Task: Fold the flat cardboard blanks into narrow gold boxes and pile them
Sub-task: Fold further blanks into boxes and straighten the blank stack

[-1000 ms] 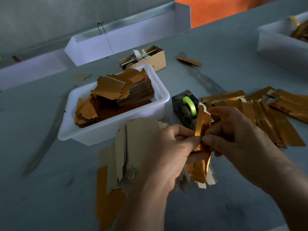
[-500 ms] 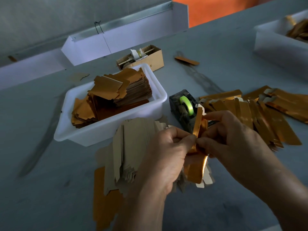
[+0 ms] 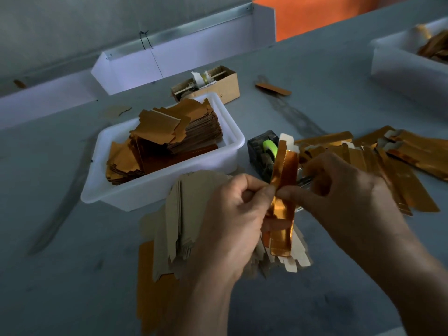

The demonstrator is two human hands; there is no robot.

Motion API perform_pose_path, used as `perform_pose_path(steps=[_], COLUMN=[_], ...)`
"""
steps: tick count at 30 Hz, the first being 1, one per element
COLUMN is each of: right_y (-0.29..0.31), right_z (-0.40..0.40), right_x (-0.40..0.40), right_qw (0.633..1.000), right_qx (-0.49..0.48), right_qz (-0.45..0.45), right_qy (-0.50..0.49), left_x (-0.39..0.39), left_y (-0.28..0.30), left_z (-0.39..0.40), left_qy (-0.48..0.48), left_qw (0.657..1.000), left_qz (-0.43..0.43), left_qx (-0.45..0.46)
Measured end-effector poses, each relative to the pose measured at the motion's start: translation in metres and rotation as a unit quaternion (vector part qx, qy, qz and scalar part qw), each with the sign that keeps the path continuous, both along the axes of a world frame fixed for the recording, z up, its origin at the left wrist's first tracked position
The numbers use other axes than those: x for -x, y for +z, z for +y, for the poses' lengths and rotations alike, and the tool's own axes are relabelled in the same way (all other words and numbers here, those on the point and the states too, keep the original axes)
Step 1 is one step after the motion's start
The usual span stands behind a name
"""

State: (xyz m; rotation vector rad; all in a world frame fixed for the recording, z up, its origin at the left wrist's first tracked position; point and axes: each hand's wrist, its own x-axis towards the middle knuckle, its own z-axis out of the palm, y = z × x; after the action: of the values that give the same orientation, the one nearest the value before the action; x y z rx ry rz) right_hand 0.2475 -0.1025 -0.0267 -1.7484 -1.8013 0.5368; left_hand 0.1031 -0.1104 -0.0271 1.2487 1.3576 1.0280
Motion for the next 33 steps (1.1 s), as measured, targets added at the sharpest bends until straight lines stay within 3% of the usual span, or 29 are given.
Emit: perform_pose_path(steps=[4, 8, 10, 13, 16, 20, 24, 28, 33], right_y=[-0.008, -0.014, -0.016, -0.029, -0.046, -0.059, -0.058, -0.049, -0.042], right_z=[0.004, 0.012, 0.021, 0.044, 0.066, 0.066, 0.053, 0.031, 0.003], right_x=[0.005, -0.001, -0.013, -0.037, -0.051, -0.055, -0.050, -0.038, -0.027], right_qw=[0.952, 0.943, 0.960, 0.985, 0.984, 0.972, 0.973, 0.973, 0.976], right_qx=[0.074, 0.036, -0.017, -0.074, -0.038, -0.008, -0.060, -0.159, -0.174], right_qz=[0.295, 0.332, 0.271, 0.078, -0.045, -0.083, -0.081, -0.034, 0.071], right_qy=[0.040, -0.013, -0.068, -0.133, -0.171, -0.220, -0.207, -0.166, -0.112], left_x=[0.001, 0.005, 0.015, 0.028, 0.020, -0.001, -0.015, -0.016, 0.005], left_y=[0.001, -0.002, -0.003, -0.005, -0.006, -0.016, -0.024, -0.028, -0.019], left_z=[0.001, 0.002, 0.005, 0.006, 0.003, 0.001, 0.006, 0.009, 0.005], left_qy=[-0.010, 0.031, 0.105, 0.173, 0.125, 0.073, 0.060, 0.068, 0.113], left_qw=[0.997, 0.998, 0.986, 0.948, 0.903, 0.802, 0.757, 0.762, 0.875], left_qz=[-0.059, 0.046, 0.121, 0.247, 0.405, 0.593, 0.650, 0.643, 0.469], left_qx=[0.042, -0.006, -0.052, -0.104, -0.077, -0.015, 0.021, 0.028, -0.025])
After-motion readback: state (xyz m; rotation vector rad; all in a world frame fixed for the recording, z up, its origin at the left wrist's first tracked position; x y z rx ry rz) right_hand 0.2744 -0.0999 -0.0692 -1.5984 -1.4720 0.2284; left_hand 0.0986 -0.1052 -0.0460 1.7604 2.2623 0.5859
